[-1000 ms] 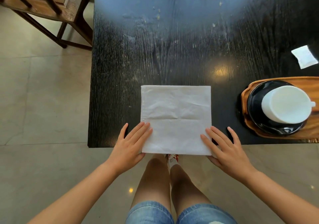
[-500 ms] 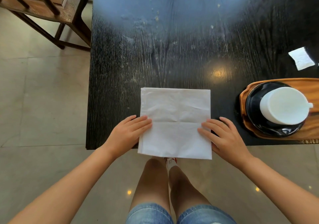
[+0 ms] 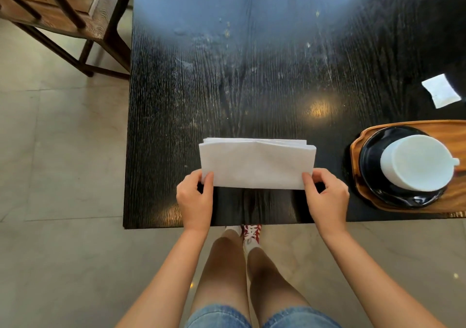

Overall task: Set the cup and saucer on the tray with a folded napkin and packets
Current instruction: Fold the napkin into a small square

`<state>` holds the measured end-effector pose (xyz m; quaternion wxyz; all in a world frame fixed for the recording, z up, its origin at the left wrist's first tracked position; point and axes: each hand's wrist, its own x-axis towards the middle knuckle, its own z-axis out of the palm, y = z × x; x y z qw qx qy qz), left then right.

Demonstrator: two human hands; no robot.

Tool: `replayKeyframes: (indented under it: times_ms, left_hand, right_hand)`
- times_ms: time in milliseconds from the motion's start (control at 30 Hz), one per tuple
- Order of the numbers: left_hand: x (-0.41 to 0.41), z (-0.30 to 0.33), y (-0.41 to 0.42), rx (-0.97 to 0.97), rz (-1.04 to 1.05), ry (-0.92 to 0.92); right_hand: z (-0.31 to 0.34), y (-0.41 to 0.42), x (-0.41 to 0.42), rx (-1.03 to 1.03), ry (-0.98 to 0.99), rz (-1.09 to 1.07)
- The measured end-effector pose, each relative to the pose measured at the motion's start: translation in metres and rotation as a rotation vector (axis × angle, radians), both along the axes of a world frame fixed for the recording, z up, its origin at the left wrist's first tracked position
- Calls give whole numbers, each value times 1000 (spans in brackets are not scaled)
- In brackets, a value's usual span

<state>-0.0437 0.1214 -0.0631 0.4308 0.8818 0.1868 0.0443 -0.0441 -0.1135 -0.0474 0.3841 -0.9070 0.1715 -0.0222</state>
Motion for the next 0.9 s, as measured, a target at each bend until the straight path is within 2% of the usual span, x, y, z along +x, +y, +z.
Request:
replayKeyframes:
  times_ms: [200,500,667,767,900]
  left_hand:
    - [9,-3,-12,220,29,29]
    - [12,-9,-4,324,8,86]
    - [13,-7,-9,487,-69,48]
    - [15,-4,-23,647,-318,3]
    - [30,-14,-46,722,-594,-25]
  right_hand:
    - [-5,7,5,-108,59,-116]
    - [-5,1,14,-331,140,-56]
    - [1,1,16,-394,73,-22]
    - [6,11,20,-488,-40,166]
    - [-7,37,37,-621,24,606]
